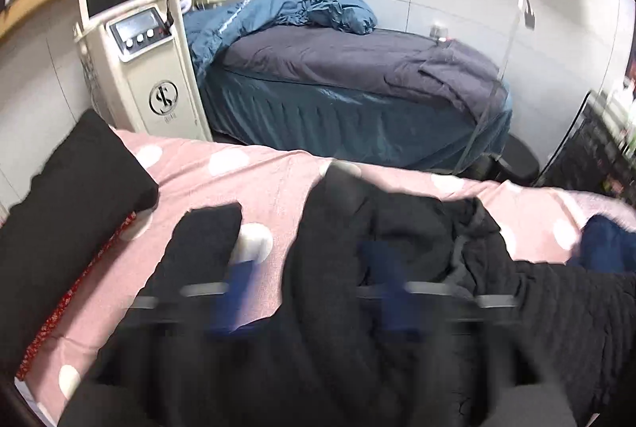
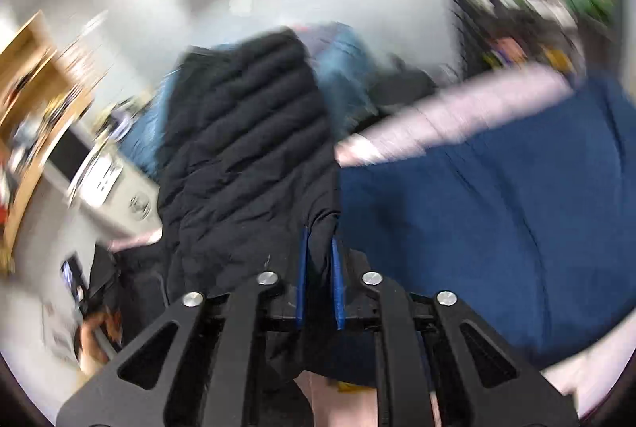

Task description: Fold large clothes

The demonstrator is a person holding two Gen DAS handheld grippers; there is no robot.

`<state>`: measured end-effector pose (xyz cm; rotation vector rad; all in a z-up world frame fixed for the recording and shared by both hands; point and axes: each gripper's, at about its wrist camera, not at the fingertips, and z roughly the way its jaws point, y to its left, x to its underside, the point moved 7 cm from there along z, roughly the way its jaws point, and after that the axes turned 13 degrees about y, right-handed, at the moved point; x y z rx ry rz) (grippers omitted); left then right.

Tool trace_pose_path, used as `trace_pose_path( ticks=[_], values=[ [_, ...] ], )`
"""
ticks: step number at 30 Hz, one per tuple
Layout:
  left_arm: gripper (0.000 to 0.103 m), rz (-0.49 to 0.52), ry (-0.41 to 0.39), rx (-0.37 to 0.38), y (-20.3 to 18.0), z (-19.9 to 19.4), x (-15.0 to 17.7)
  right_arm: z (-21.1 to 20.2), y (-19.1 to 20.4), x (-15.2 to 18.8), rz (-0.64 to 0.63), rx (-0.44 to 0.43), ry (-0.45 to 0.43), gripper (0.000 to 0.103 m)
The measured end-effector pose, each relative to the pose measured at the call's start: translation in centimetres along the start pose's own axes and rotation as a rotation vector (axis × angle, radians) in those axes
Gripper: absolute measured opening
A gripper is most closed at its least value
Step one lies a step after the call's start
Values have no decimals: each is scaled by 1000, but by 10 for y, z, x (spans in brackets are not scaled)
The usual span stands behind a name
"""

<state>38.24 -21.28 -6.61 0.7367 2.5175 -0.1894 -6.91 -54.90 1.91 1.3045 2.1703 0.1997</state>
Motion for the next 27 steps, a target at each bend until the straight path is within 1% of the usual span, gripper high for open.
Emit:
trace_pose_path(
  ticks=[1,2,3,4,5,6,7,9,10,12,14,17,18,19,20,21,22,23,24,26,27],
  values=[
    [95,0,4,20,-8,2,5,9,-22,5,39,83,26,30],
    [95,4,15,76,-18,4,15,18,-44,14,83,171,62,52],
    [95,15,43,160,-30,2,27,25,-62,23,118,208,90,71],
    [95,34,71,207,-37,0,37,30,-79,36,161,183,91,74],
    [95,60,93,223,-42,-4,48,27,-93,48,203,171,76,74],
    [96,98,100,217,-44,-13,63,20,-101,56,222,172,55,74],
    [97,123,95,210,-43,-22,74,10,-105,66,217,173,15,74],
    [97,161,89,193,-33,-43,103,-6,-100,82,163,194,-28,74],
    [97,168,93,186,-26,-51,116,-12,-87,92,90,194,-39,74],
    [97,163,109,175,-9,-67,145,-12,-59,113,-67,166,-15,76],
    [97,148,112,146,12,-81,169,-4,-6,155,-259,80,64,77],
    [97,91,126,57,49,-100,212,11,63,230,-484,-52,215,77],
    [97,70,130,46,56,-105,225,16,89,265,-567,-98,282,77],
    [97,36,133,45,68,-111,240,18,105,287,-621,-132,322,77],
    [97,7,133,47,76,-115,250,16,124,317,-686,-168,363,77],
    [96,-43,133,47,89,-121,266,10,142,350,-773,-184,397,77],
    [96,-79,136,51,98,-125,278,6,152,374,-836,-184,409,77],
    [96,-126,140,69,108,-131,294,0,161,399,-909,-180,408,77],
    [96,-158,139,82,117,-135,303,-5,171,426,-990,-172,397,77],
    [96,-232,136,111,132,-142,325,-6,179,458,-1101,-133,366,77],
    [96,-265,138,131,140,-144,336,-1,179,466,-1145,-95,341,77]
  ],
)
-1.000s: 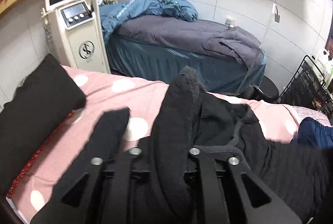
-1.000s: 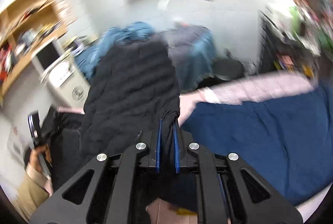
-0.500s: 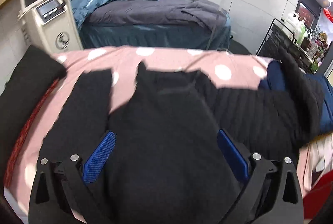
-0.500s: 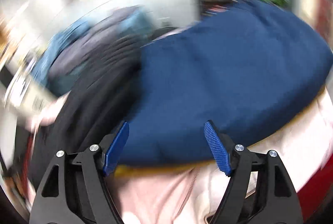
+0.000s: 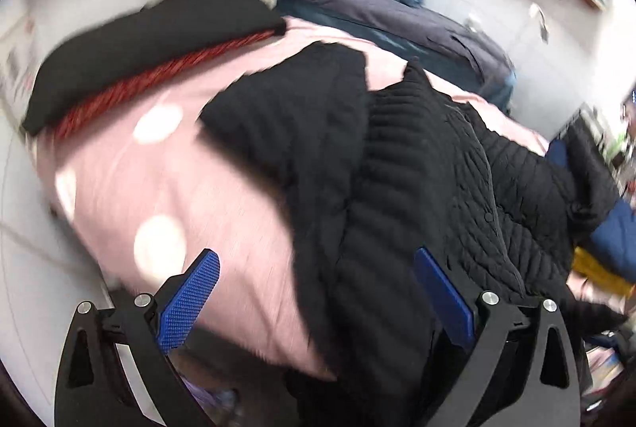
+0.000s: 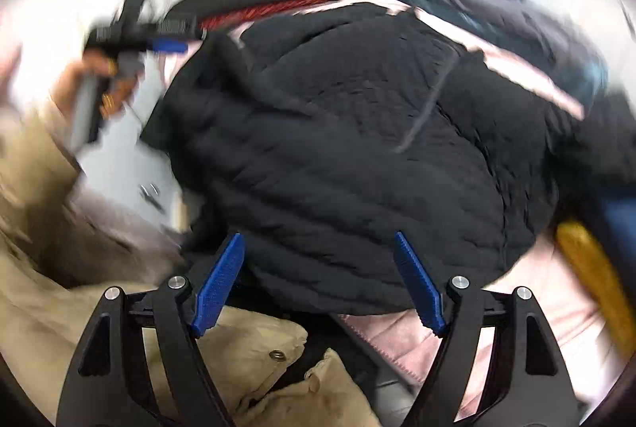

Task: Fold large clothes
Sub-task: 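Lift the jacket with both tools and fold it over onto itself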

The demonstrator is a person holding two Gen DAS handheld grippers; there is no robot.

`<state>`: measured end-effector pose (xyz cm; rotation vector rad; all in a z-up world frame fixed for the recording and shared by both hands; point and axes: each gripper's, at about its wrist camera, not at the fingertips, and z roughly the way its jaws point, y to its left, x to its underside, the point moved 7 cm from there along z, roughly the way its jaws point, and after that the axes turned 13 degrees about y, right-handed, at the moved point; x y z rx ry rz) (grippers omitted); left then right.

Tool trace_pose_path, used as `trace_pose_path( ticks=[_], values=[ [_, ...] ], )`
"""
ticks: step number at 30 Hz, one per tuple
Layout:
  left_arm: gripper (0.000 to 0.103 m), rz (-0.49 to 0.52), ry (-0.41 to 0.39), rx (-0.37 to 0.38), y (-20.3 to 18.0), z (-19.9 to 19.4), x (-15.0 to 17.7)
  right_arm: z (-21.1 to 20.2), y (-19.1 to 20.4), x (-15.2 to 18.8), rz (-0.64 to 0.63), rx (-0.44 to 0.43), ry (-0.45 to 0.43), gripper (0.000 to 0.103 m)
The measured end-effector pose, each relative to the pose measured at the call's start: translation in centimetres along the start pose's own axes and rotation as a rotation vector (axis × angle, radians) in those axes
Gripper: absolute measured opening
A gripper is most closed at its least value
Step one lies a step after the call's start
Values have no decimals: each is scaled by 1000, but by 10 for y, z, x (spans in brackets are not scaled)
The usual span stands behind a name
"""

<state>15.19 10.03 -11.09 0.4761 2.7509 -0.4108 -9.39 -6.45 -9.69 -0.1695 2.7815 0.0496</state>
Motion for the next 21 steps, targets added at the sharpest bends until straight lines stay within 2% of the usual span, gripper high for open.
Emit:
trace_pose_path(
  ticks=[2,4,5,7,8,9,13,16,17,18,19,20,21],
  values=[
    [96,-44,12,40,14,1,11,25,12,8,-29,149,1,80],
    [96,-51,44,61,17,4,18,52,3,3,-34,270,46,81],
    [96,-43,51,66,15,3,18,62,4,0,-37,299,54,80],
    [96,5,49,85,5,-4,20,57,-13,6,-21,383,37,41],
    [96,38,40,96,-3,-11,21,50,-27,6,14,435,26,4],
    [96,61,33,106,-11,-16,22,38,-49,7,94,439,3,0],
    [96,201,32,204,-54,-45,36,-29,-164,25,519,382,-85,0],
    [96,394,93,284,-100,-58,67,-60,-199,32,608,340,-112,1],
    [96,462,116,277,-112,-58,80,-62,-194,35,597,304,-103,11],
    [97,515,143,263,-121,-55,91,-60,-188,38,575,283,-92,47],
    [97,567,184,245,-128,-50,103,-55,-177,40,529,259,-80,76],
    [96,627,245,197,-134,-38,120,-49,-153,41,466,232,-88,97],
    [96,657,270,147,-136,-31,130,-40,-143,39,425,216,-95,97]
  ],
)
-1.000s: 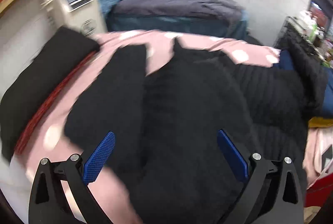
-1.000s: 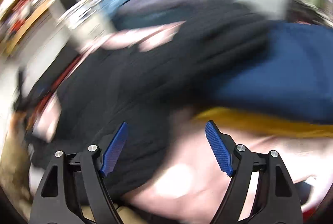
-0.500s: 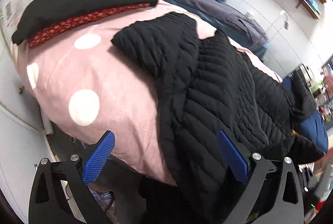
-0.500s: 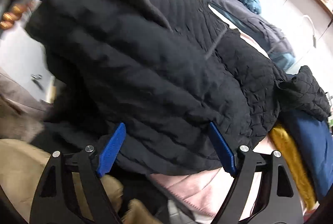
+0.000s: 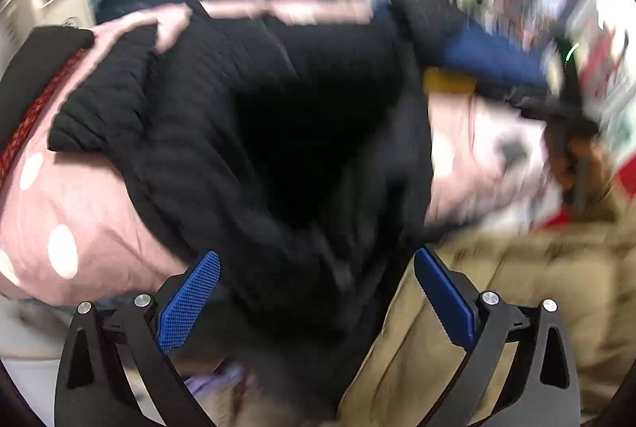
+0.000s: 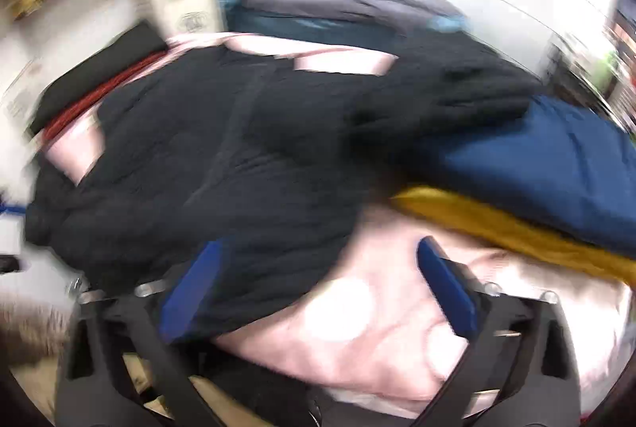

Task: Fold large clothes
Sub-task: 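Lift the jacket with both tools and fold it over onto itself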

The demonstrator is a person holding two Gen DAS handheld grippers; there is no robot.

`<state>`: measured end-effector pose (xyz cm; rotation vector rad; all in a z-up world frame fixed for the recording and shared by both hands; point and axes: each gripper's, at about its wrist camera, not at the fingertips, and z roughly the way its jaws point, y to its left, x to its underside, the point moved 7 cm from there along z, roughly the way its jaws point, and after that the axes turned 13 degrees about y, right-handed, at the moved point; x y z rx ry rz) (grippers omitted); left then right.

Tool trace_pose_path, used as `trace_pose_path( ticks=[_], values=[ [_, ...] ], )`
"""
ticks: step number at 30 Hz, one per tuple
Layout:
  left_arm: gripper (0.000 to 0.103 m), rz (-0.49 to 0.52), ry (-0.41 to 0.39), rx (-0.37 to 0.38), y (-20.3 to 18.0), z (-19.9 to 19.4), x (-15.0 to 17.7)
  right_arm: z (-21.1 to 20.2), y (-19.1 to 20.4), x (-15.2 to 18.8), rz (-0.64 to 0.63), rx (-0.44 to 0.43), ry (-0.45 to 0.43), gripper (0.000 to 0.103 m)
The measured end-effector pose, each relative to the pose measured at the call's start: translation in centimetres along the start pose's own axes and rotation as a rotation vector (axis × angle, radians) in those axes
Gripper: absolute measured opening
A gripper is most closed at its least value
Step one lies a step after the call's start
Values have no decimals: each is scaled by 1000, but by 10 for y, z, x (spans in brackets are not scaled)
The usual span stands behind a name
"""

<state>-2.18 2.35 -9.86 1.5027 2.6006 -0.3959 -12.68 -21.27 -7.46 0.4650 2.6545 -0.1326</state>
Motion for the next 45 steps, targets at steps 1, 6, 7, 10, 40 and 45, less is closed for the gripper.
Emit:
trace_pose_path(
  ticks=[1,6,7,10,40,45],
  values=[
    [96,21,47,-50,-5,12,5,3,28,8,-66,-25,12,97],
    [96,-96,125,-141,-19,58,13,38,131,48,-335,-54,119,97],
    [96,-172,82,-157,-17,62,9,40,142,52,-372,-16,97,97],
    [87,-313,66,-268,-16,78,8,50,160,43,-445,43,59,97],
    [3,-750,-134,-37,112,29,15,46,-29,73,164,-140,325,11],
    [3,-759,-297,-12,128,-50,15,-17,-54,19,266,-277,88,7]
  ],
)
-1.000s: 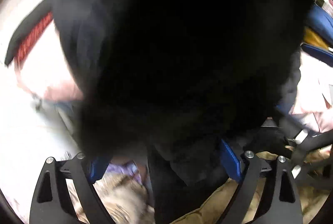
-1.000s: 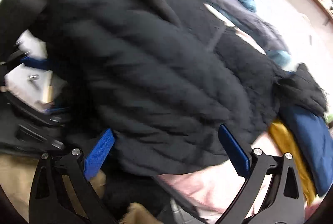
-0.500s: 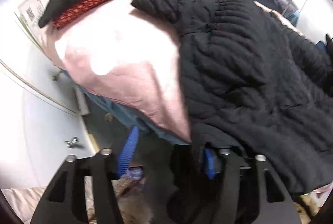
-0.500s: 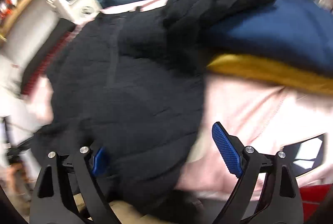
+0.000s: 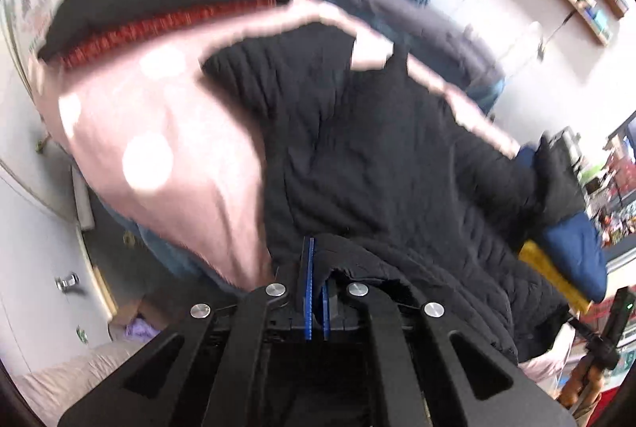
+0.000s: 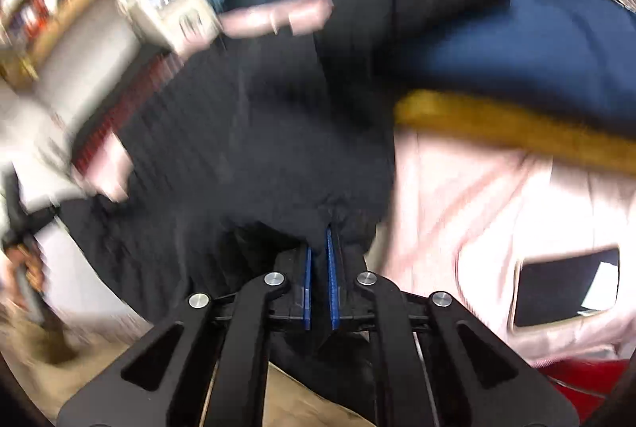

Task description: Fold large clothes

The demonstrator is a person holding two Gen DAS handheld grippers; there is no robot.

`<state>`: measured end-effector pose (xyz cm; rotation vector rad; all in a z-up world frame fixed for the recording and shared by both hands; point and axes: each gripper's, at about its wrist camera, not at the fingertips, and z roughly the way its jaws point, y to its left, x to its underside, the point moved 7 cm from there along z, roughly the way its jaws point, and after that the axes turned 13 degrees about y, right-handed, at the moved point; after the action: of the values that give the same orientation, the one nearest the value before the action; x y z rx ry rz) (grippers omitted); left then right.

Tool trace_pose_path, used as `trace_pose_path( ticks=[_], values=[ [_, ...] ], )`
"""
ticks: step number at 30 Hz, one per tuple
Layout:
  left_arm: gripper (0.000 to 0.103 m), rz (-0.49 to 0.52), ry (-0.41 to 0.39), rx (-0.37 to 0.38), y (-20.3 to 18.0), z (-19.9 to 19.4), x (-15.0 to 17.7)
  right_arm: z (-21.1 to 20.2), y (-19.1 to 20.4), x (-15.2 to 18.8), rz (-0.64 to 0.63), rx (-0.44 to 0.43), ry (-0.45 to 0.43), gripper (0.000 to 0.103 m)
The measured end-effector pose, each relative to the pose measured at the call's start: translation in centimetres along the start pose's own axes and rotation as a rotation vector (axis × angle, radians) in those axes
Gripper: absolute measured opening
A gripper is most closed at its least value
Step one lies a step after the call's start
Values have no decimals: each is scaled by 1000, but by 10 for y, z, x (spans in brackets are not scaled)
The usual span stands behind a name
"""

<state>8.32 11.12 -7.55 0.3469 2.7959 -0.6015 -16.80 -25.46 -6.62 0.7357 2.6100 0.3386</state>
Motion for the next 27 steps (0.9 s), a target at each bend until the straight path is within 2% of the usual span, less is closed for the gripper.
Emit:
trace_pose_path(
  ticks=[1,3,4,5,6,7,8,9,11,12,14,19,20,22,25,27],
  values=[
    [3,-8,-29,-6,4,-14,-4,-22,6,-12,-8,-32,-58,7],
    [3,-30,-72,-49,20,-37,-12,-58,20,-29,-61,-35,-139,7],
    [5,-24,-53,-64,27,-39,-12,-64,23,-32,-79,-41,-142,8],
    [13,10,19,-102,34,-30,-8,-64,26,-33,-104,-58,-116,24],
    [36,40,82,-145,39,-21,-4,-56,26,-32,-126,-68,-52,78],
    [47,60,137,-214,48,-10,3,-45,21,-31,-128,-55,-4,99],
    [64,69,162,-264,55,-1,9,-37,12,-28,-108,-1,6,95],
    [71,82,175,-263,57,4,12,-27,-2,-23,-76,86,23,95],
    [73,86,209,-220,61,9,15,-8,-16,-12,-56,117,106,95],
    [76,79,217,-195,63,8,15,5,-32,-4,-5,144,160,95],
    [81,101,220,-185,62,2,14,15,-53,4,60,178,193,95],
    [92,250,249,-274,64,-2,28,31,-84,14,143,206,220,95],
    [96,269,270,-298,68,3,35,33,-81,14,144,208,215,95],
    [96,324,338,-312,69,24,50,45,-60,11,93,172,193,95],
    [96,431,466,-346,67,69,82,70,-13,10,-53,123,168,95],
    [96,533,538,-396,67,91,106,95,28,15,-216,118,177,95]
  ],
)
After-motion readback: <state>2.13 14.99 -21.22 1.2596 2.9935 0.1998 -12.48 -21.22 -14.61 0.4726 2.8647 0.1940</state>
